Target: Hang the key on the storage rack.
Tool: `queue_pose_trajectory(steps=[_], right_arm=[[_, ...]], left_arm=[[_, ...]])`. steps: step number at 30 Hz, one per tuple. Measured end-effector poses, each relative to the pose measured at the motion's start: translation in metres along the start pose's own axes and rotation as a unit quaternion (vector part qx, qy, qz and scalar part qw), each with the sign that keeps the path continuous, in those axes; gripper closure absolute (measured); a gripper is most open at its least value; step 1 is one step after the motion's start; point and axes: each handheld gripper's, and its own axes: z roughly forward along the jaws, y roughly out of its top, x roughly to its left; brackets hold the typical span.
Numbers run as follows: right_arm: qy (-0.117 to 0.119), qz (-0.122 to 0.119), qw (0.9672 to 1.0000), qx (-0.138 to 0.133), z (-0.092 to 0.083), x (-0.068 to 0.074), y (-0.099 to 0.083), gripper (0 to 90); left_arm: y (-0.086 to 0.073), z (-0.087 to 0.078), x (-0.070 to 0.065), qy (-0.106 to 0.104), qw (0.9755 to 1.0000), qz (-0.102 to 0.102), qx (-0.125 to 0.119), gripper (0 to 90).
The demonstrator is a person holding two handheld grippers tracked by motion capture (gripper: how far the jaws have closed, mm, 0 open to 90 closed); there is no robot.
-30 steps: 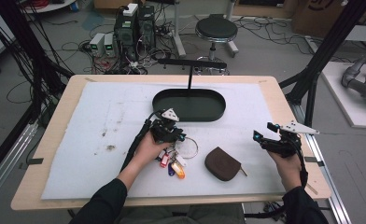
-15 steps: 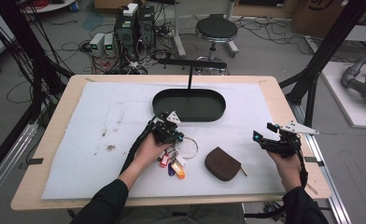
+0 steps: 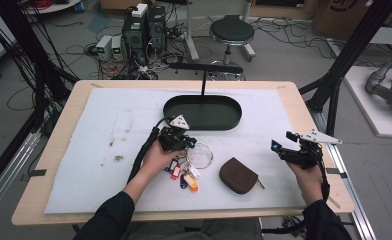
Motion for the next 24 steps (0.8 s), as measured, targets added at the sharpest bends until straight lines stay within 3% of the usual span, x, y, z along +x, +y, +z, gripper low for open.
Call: queue_pose_trajectory(steps=[4,10,24], right_arm=[[0.0,-0.002,1.0,-0.001,0.0,0.0,0.0,26.5],[0.0,0.001,1.0,-0.001,0.001,0.001,0.001,26.5],[0.001,-0.001,1.0,0.001,0.002,0.001,0.001,26.5]], left_arm=[[0.002,-0.008,-0.001,-0.006,0.9998,0.0,-0.016,86.2],[0.006,-0.023,-0.011,-0.014,0.999,0.021,-0.038,86.2],[0.0,-0.045,-0.022,-0.039,0.997,0.049,-0.046,86.1]])
